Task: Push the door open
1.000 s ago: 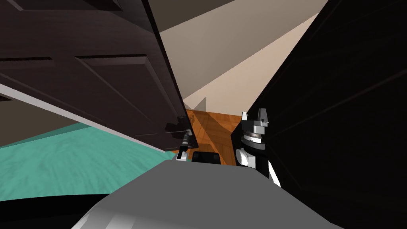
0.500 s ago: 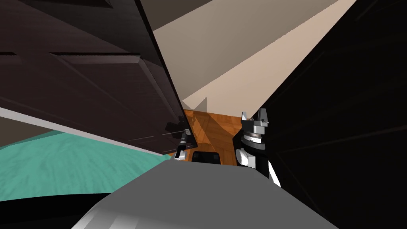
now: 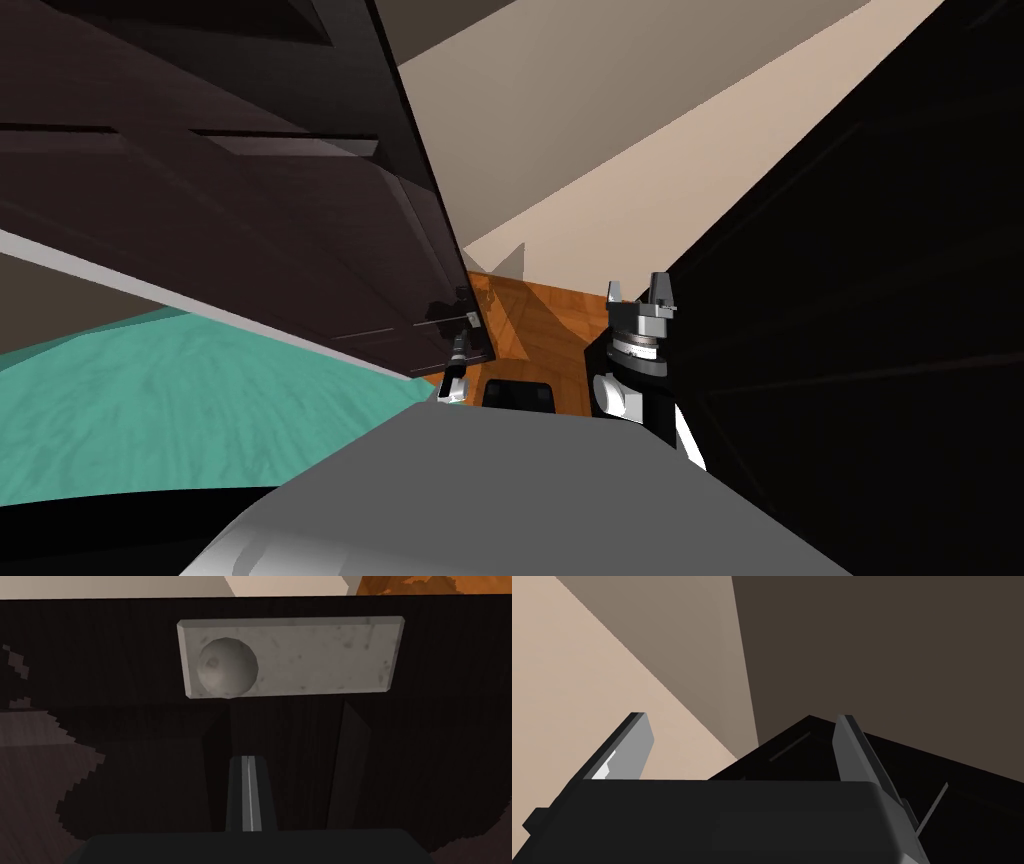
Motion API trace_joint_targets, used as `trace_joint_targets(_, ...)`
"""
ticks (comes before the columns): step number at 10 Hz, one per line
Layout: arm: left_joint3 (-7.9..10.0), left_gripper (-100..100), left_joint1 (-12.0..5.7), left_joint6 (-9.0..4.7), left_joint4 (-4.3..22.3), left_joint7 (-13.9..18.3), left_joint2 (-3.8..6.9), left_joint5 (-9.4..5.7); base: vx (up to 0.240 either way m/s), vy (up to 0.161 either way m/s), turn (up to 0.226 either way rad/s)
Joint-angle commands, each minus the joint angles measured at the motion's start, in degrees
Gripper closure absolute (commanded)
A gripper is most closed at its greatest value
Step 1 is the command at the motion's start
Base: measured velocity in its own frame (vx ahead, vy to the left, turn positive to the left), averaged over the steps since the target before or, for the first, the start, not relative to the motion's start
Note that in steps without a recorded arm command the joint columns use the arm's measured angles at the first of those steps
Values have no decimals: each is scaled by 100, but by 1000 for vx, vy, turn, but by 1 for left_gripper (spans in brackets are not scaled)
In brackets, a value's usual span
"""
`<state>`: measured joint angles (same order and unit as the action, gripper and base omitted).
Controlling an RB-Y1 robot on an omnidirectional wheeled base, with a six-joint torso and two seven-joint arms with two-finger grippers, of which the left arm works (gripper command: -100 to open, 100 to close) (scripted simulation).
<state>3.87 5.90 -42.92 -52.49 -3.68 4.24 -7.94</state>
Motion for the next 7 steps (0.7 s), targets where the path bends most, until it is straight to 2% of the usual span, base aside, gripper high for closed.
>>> trace_joint_targets(1, 3, -100, 23, 36, -52, 10, -56, -28, -218, -159, 57)
trace_joint_targets(3, 10, -100, 53, 84, -130, 25, -172, -70, -215, -139, 63)
trace_joint_targets(4, 10, -100, 23, 50, -68, 17, -140, -58, -93, -63, 16)
trace_joint_targets(5, 26, -100, 25, 11, -43, 12, -107, -67, 71, -14, -33)
trace_joint_targets(7, 40, -100, 24, -26, -21, 6, -88, -74, 194, 25, -21)
